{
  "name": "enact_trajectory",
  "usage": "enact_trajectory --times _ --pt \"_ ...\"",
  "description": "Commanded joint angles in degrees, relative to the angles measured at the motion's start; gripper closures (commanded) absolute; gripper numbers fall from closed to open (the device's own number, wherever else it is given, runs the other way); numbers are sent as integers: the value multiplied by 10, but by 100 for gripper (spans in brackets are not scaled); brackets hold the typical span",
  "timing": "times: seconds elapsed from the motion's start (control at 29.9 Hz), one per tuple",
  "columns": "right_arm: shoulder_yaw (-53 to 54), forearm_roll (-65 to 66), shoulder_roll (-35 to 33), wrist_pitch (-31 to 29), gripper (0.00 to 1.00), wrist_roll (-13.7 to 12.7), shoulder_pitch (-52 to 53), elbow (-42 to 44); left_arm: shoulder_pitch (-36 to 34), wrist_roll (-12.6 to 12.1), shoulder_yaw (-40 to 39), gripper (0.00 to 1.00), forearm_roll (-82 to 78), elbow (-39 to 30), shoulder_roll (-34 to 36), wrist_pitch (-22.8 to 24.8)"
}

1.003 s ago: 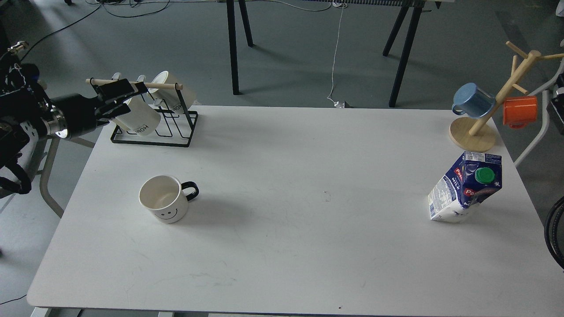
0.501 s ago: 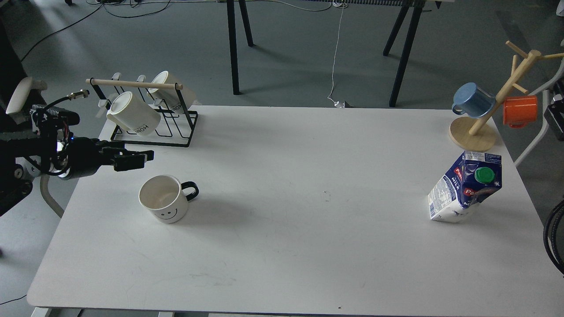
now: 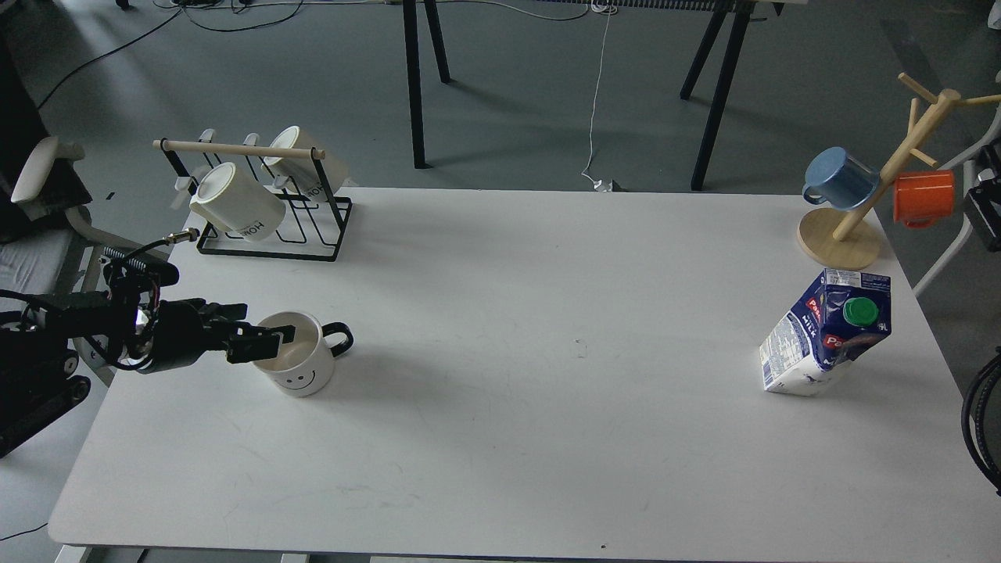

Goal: Place cup and milk with both arms
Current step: 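Lower the left gripper into the white mug and grasp its rim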

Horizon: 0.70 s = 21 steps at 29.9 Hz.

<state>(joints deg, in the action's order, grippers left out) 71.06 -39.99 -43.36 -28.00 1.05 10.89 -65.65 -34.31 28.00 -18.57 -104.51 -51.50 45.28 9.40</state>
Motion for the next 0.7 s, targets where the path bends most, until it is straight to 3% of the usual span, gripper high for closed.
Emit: enact_trajectory --times 0.0,0.27,0.4,0.47,0.57,0.67 --pt "0 0 -1 0 2 0 -3 1 1 0 1 2 0 16 -12 1" --pt "3 0 -1 0 2 0 -9 0 7 0 0 11 0 31 -19 -3" --pt "5 0 -1 0 2 0 -10 0 12 0 1 19 -1 37 -32 -36" --pt "6 0 -1 0 2 0 -11 1 15 0 1 29 -8 41 -32 -48" --pt "6 0 -1 0 2 0 -11 1 18 0 1 61 -27 42 -34 -61" --pt "6 0 -1 0 2 0 -11 0 18 0 1 78 -36 42 -33 -68"
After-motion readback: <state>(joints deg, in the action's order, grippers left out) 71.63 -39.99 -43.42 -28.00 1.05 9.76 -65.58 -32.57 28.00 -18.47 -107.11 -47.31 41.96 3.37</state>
